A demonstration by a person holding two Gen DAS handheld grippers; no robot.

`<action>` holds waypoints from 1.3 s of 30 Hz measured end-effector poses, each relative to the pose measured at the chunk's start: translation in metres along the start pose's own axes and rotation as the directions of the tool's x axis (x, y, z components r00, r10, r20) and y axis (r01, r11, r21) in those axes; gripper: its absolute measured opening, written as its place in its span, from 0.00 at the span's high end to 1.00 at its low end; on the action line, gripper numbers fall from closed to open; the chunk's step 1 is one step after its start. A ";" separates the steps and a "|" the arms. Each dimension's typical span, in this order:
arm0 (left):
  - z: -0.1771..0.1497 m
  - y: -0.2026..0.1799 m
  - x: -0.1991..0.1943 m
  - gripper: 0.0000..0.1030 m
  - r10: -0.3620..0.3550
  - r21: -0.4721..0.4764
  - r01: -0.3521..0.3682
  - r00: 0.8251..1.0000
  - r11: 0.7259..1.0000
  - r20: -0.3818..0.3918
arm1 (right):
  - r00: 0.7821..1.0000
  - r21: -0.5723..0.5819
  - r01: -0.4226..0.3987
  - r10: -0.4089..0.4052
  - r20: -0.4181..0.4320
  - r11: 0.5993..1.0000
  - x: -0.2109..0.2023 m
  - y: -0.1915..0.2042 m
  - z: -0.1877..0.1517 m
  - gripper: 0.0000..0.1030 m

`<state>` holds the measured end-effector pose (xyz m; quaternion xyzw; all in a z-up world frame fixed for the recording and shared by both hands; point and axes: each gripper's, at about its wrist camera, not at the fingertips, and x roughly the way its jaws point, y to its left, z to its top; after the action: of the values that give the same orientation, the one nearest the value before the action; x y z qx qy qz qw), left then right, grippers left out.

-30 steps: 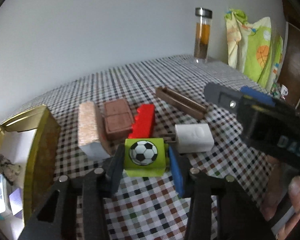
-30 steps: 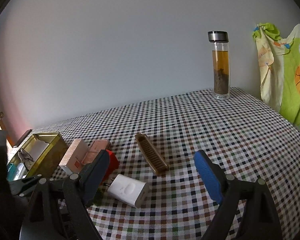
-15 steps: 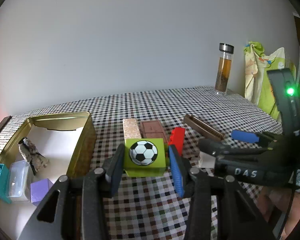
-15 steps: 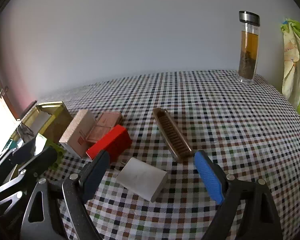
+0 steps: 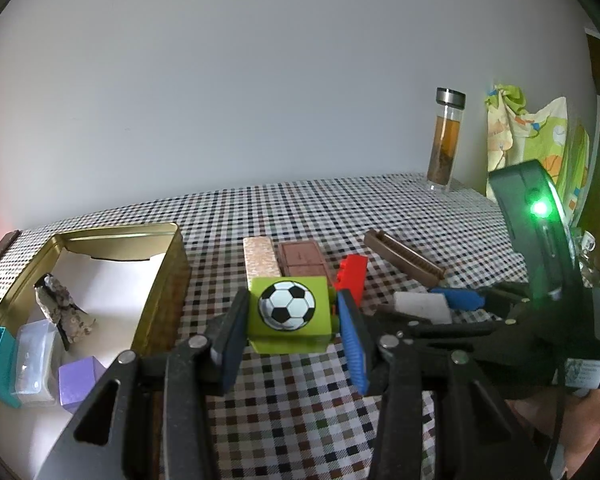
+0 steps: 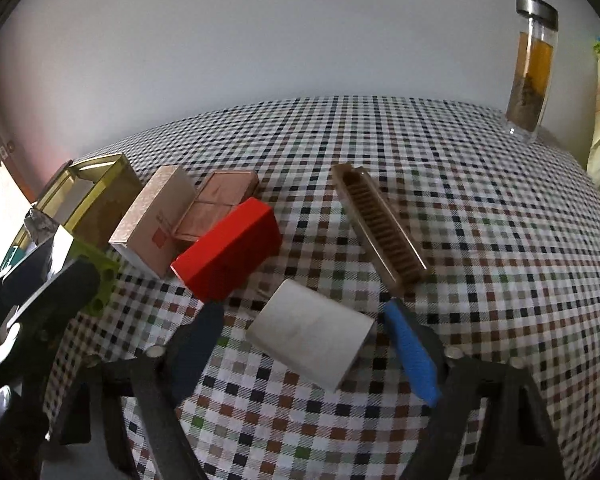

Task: Organize rigid objects
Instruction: 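Close the right tool on the white rectangular box, then lift the green brick with the left tool while the right tool lifts the white box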

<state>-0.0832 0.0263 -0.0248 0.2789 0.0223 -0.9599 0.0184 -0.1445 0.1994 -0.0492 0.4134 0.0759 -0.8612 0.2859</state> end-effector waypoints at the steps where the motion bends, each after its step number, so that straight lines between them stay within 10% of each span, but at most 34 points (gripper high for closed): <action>1: 0.000 0.000 -0.001 0.59 0.000 -0.002 0.000 1.000 1.000 0.003 | 1.000 -0.002 -0.017 0.017 0.007 1.000 -0.002 0.000 -0.001 0.39; 19: -0.006 0.004 -0.026 0.59 0.013 0.002 -0.014 0.993 1.000 0.119 | 0.971 -0.031 -0.008 0.015 0.238 0.999 -0.043 0.004 -0.013 0.39; 39: -0.010 0.005 -0.041 0.59 0.045 -0.009 -0.044 0.981 0.999 0.187 | 0.860 -0.094 0.053 0.002 0.510 0.994 -0.102 0.030 -0.041 0.39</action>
<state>-0.0428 0.0230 -0.0111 0.1881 0.0165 -0.9811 0.0426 -0.0499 0.2331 0.0051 0.1549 0.0482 -0.9382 0.3056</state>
